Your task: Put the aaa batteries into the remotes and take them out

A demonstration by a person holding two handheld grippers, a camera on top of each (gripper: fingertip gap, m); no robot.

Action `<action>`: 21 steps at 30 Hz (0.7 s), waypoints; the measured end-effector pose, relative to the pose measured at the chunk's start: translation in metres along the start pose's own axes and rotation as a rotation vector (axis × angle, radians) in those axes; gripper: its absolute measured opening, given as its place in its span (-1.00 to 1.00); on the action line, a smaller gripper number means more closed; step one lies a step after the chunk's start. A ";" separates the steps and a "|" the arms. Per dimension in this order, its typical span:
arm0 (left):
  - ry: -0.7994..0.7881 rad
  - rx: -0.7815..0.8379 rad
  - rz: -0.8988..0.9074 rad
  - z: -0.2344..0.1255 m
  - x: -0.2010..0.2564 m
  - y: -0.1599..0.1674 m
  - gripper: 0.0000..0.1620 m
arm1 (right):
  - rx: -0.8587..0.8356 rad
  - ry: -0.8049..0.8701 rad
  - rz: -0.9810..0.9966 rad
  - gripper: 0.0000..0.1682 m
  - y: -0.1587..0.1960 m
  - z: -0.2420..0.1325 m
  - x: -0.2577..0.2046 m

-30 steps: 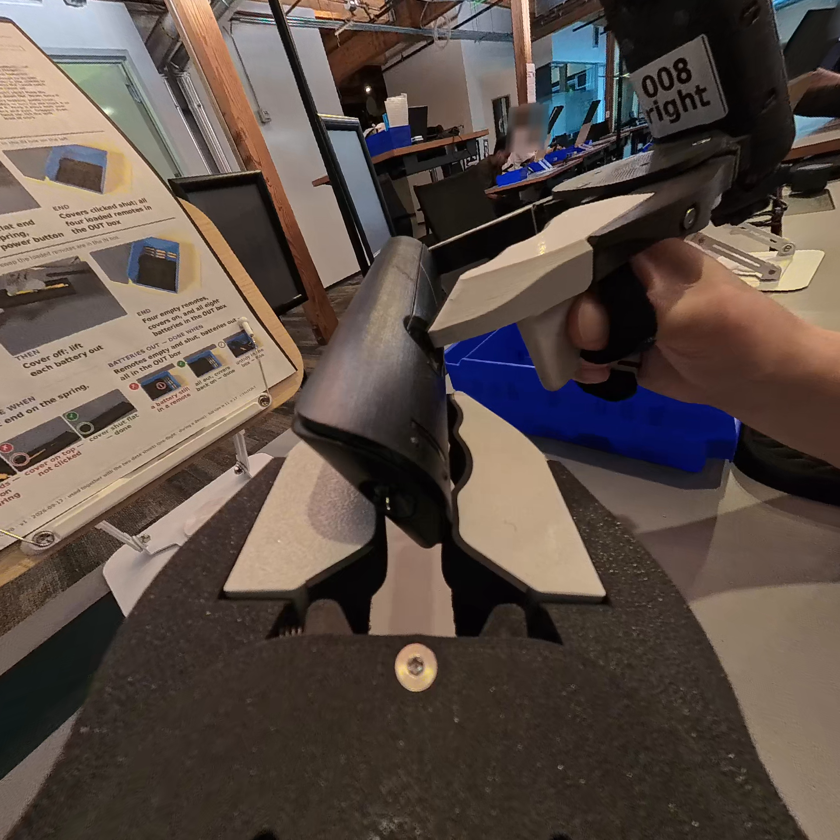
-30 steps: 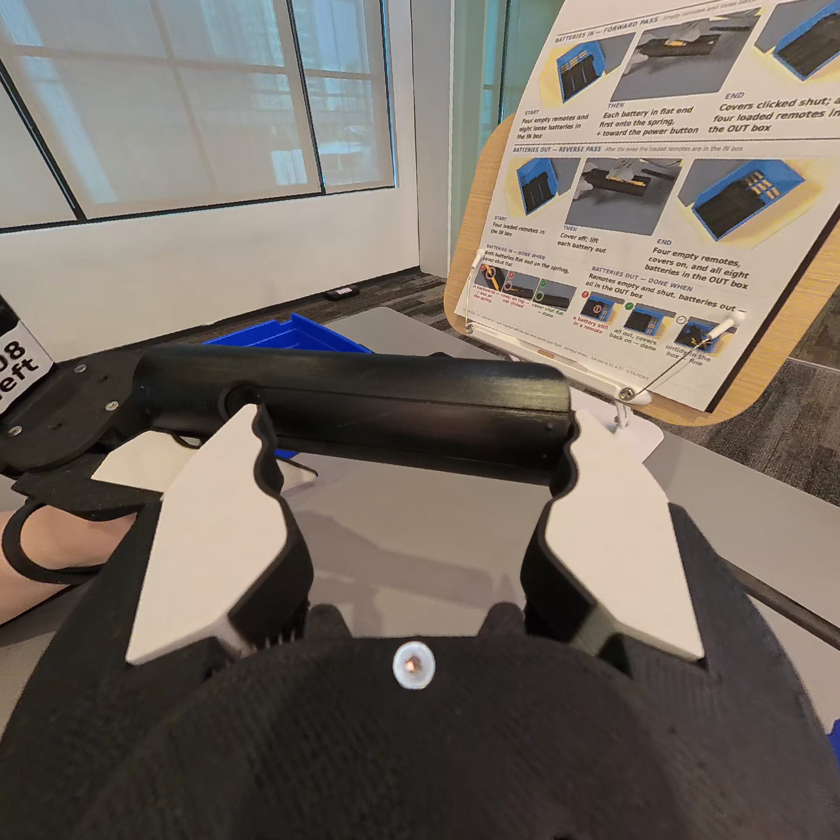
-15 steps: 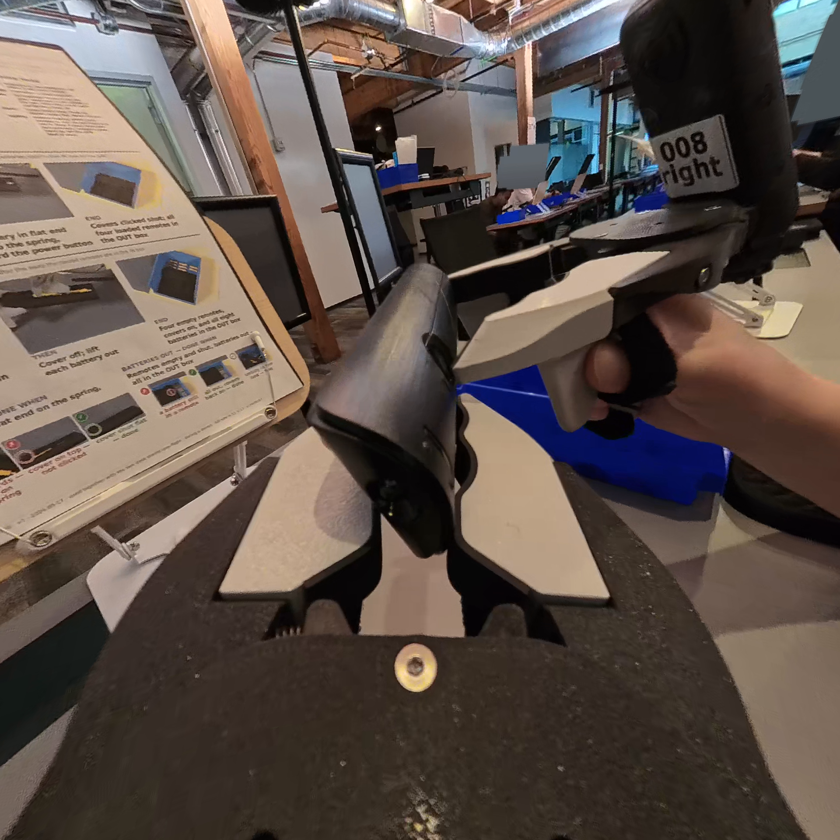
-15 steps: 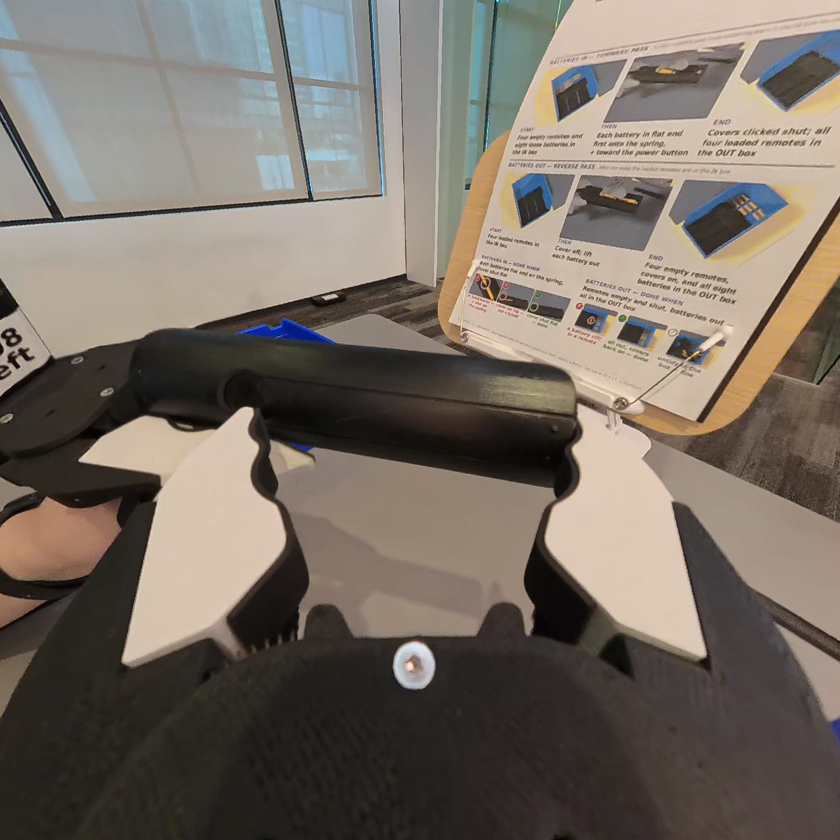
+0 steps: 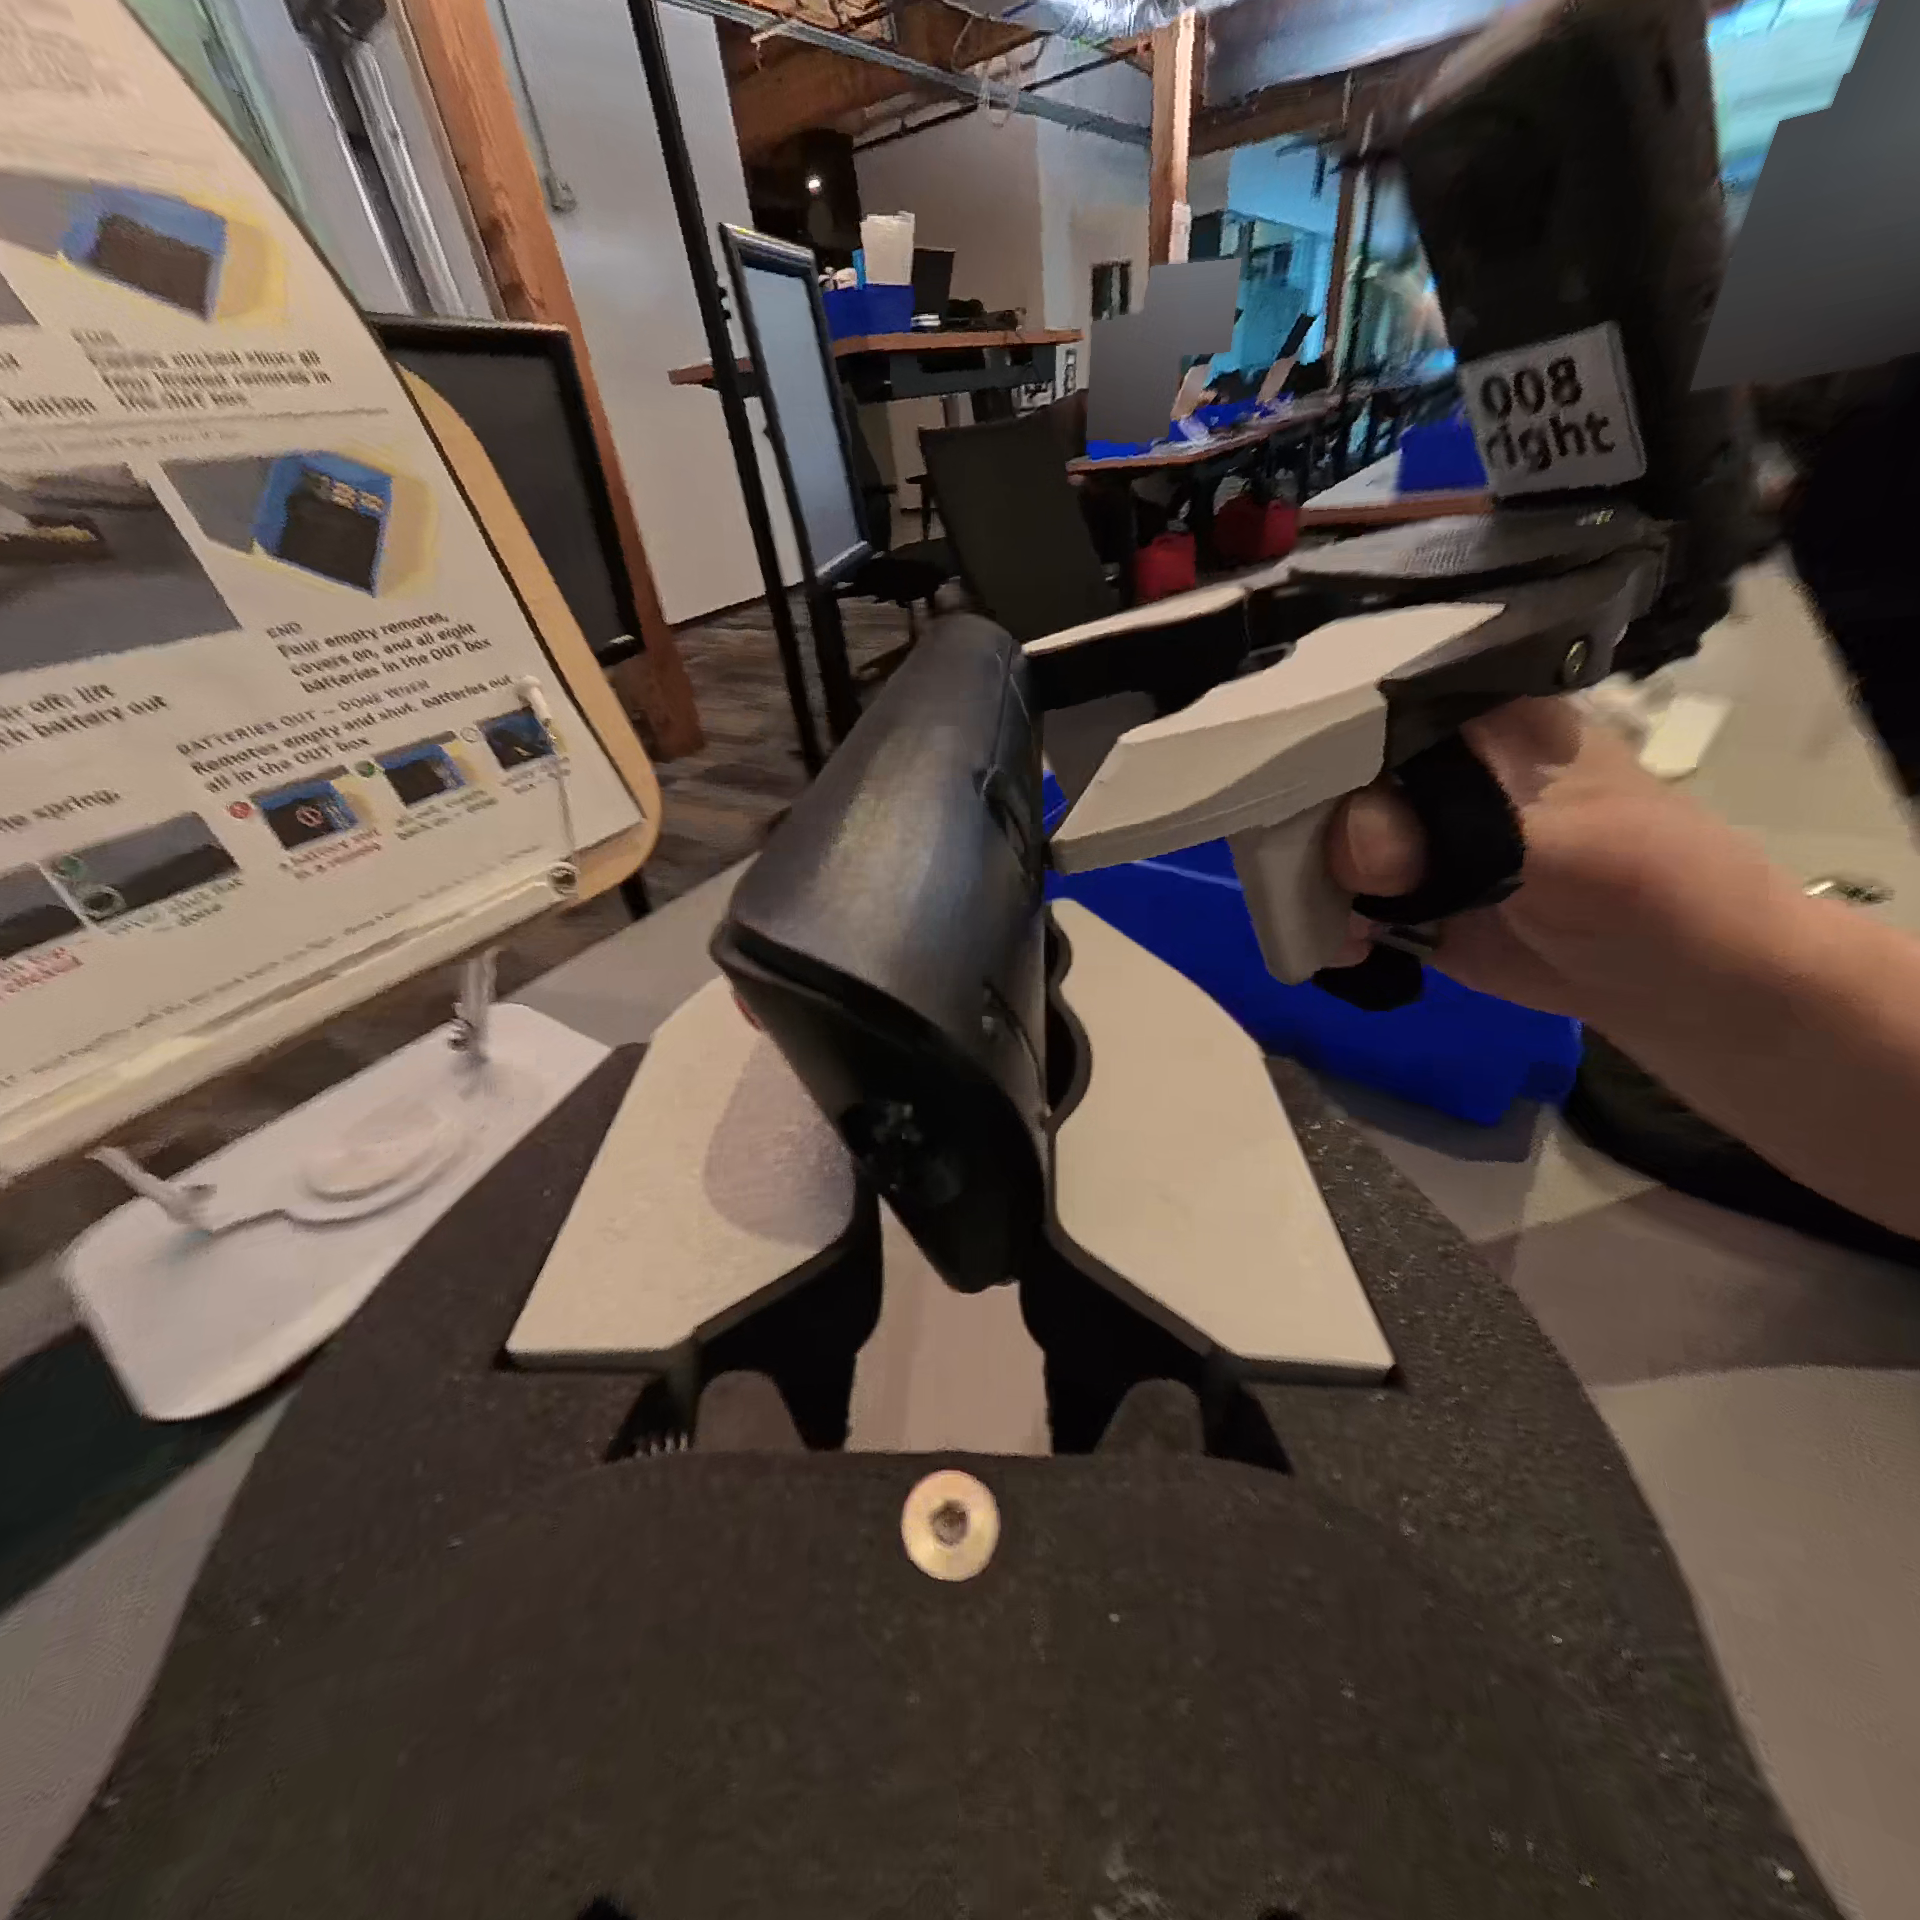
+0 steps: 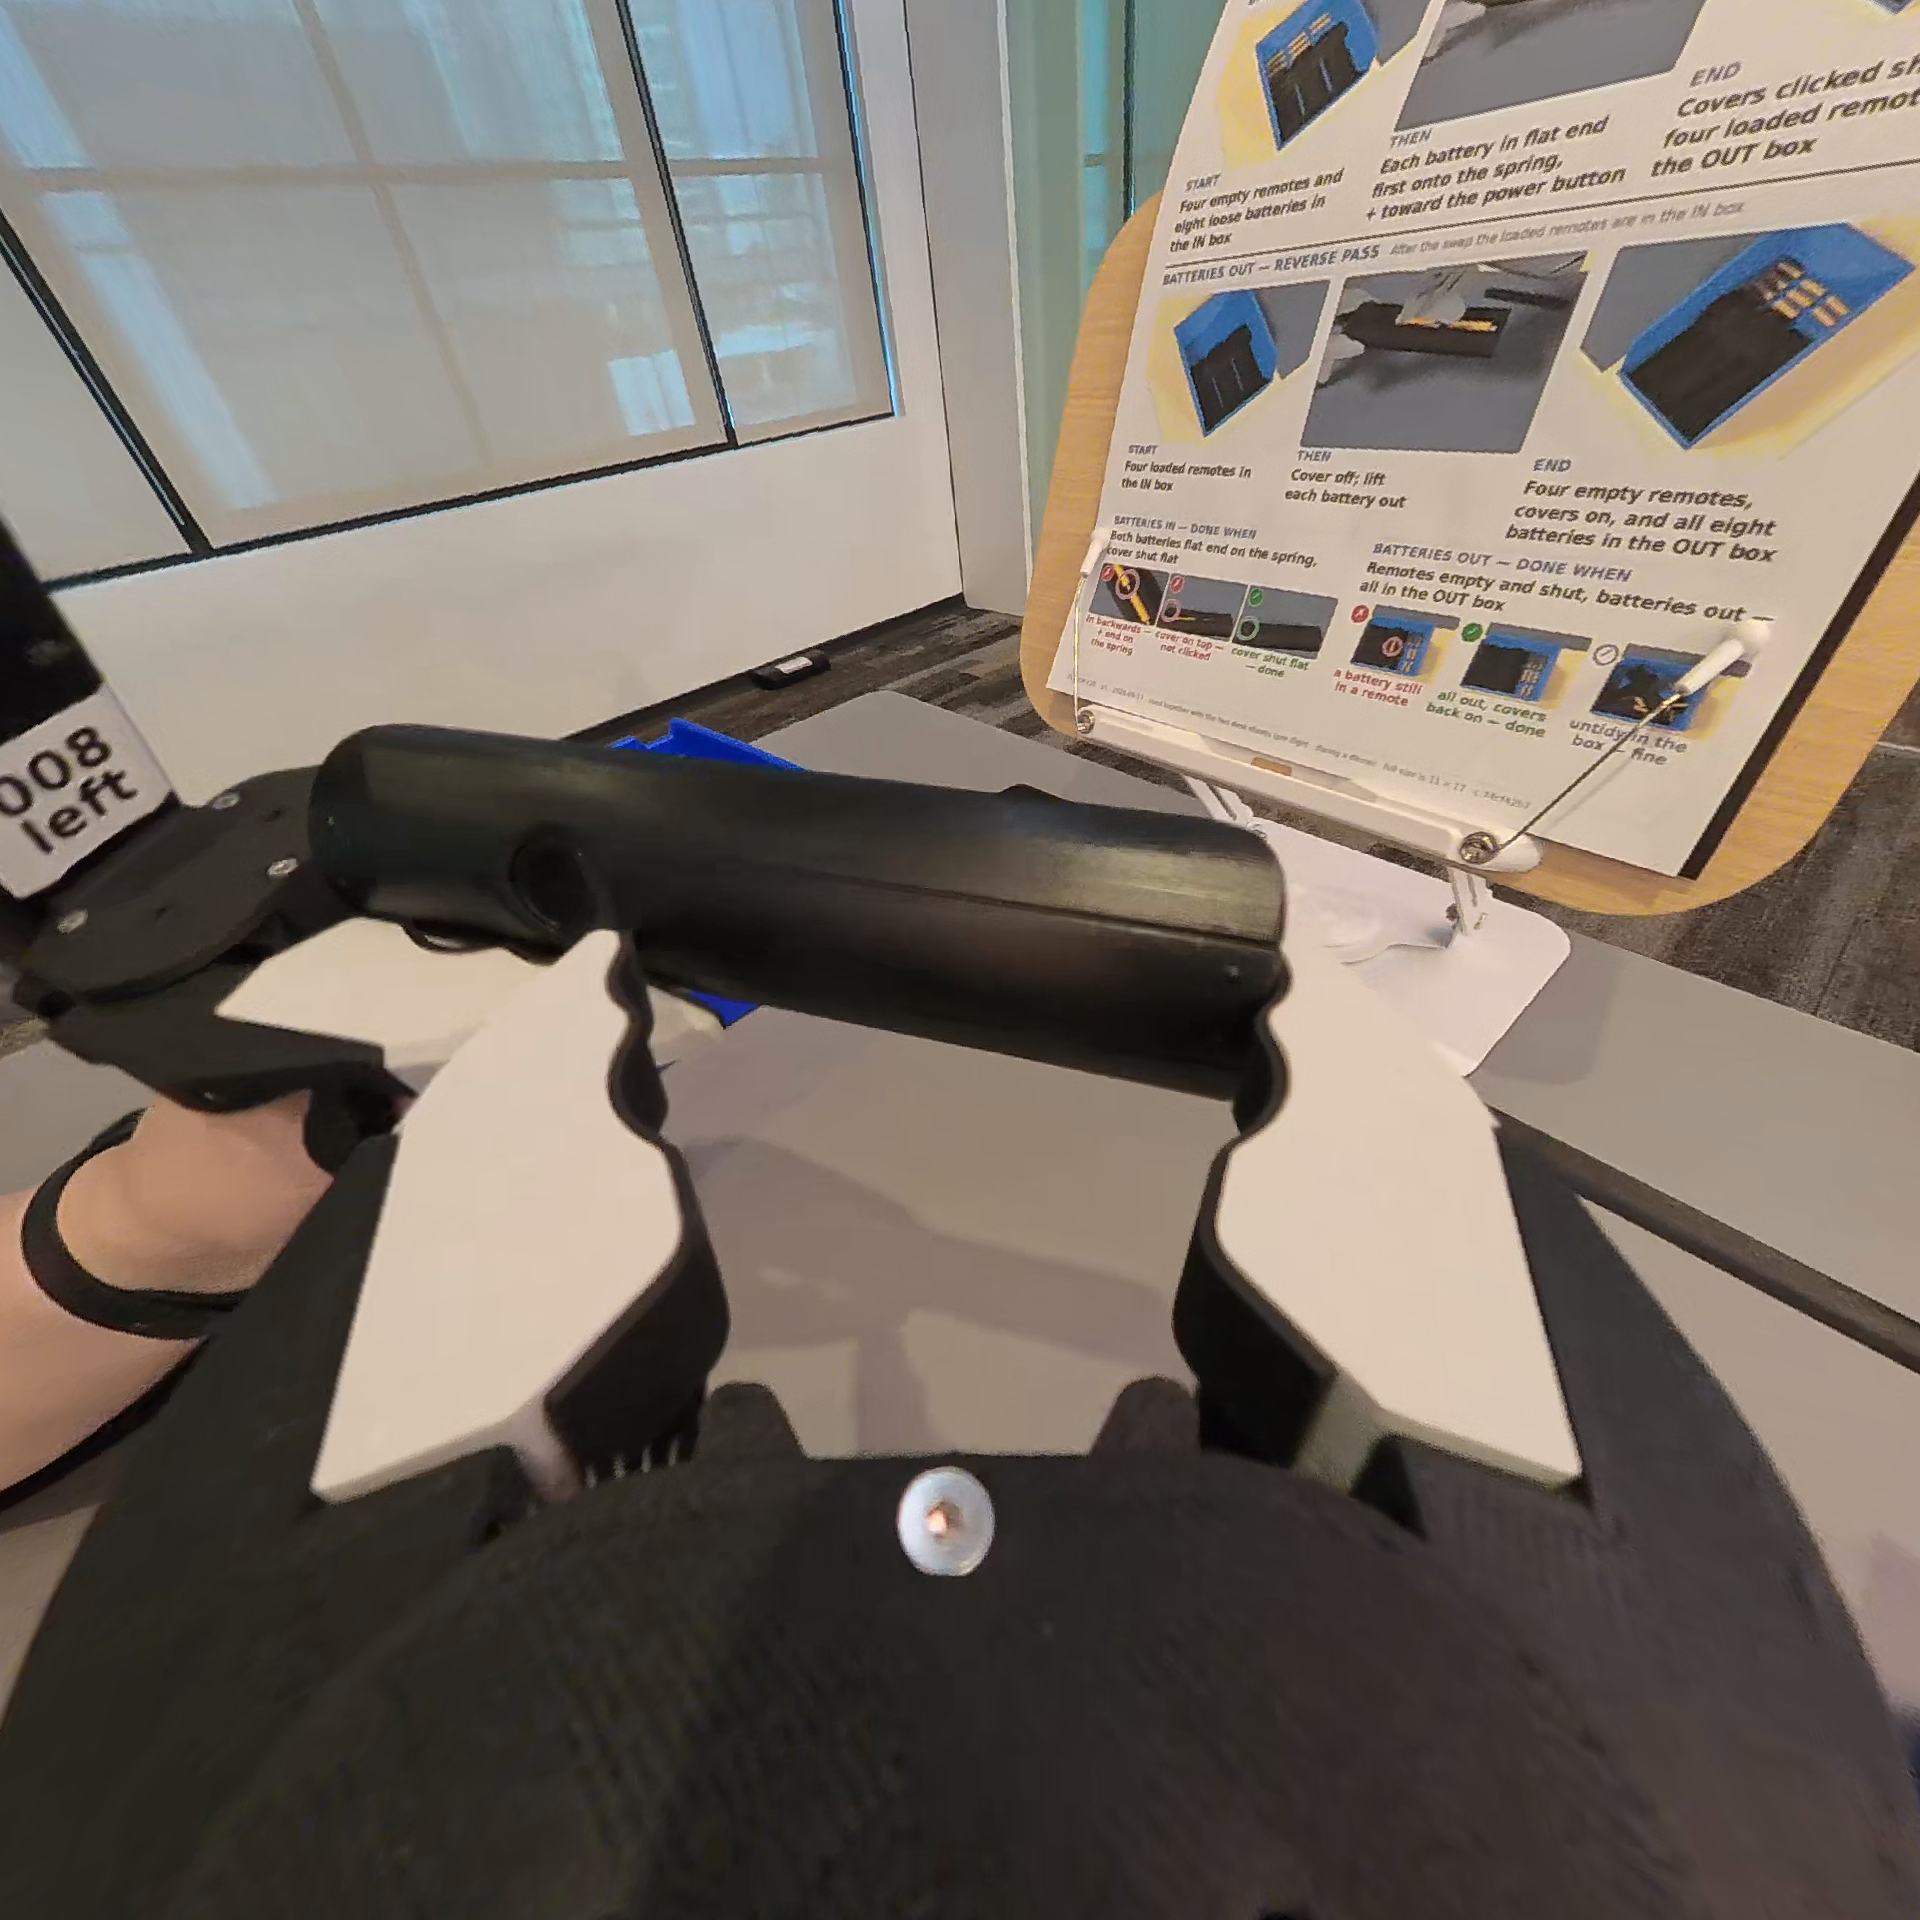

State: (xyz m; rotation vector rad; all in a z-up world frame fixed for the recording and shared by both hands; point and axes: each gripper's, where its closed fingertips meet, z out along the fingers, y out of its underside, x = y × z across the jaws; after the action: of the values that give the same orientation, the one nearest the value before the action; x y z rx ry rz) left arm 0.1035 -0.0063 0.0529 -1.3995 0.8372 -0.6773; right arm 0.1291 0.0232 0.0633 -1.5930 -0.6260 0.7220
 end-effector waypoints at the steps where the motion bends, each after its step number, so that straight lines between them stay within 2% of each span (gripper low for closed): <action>1: 0.035 0.017 -0.076 0.000 0.000 -0.001 -0.66 | -0.002 -0.002 -0.012 0.25 -0.001 -0.001 0.001; 3: 0.106 0.045 -0.232 -0.001 -0.002 -0.001 -0.66 | -0.001 -0.009 -0.025 0.16 -0.004 -0.003 0.002; 6: 0.182 0.072 -0.412 -0.001 -0.007 0.002 -0.66 | 0.000 0.006 -0.068 0.15 -0.011 -0.011 0.010; 9: 0.220 0.075 -0.480 -0.001 -0.009 0.005 -0.66 | 0.045 0.041 -0.216 0.06 -0.030 -0.026 0.016; 10: 0.226 0.067 -0.485 0.000 -0.009 0.006 -0.66 | 0.068 0.012 -0.283 -0.04 -0.037 -0.031 0.009; 11: 0.230 0.048 -0.476 0.000 -0.008 0.008 -0.66 | 0.083 -0.045 -0.355 -0.23 -0.041 -0.036 -0.004; 12: 0.232 0.024 -0.461 0.002 -0.006 0.010 -0.66 | 0.079 -0.127 -0.430 -0.51 -0.040 -0.040 -0.020; 13: 0.233 0.004 -0.445 0.003 -0.004 0.012 -0.66 | 0.063 -0.202 -0.499 -0.93 -0.035 -0.043 -0.035; 15: 0.242 -0.034 -0.433 0.006 0.004 0.017 -0.66 | 0.015 -0.247 -0.612 -0.99 -0.022 -0.039 -0.051; 18: 0.273 -0.081 -0.421 0.011 0.017 0.024 -0.66 | -0.070 -0.202 -0.788 -0.99 0.001 -0.025 -0.056; 21: 0.277 -0.120 -0.387 0.014 0.025 0.030 -0.66 | -0.139 -0.172 -0.835 -0.99 0.017 -0.014 -0.058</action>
State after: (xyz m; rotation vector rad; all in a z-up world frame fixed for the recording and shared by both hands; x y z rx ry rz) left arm 0.1270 -0.0165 0.0201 -1.6182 0.8393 -1.1537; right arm 0.1012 -0.0316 0.0534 -1.2255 -1.3767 0.1840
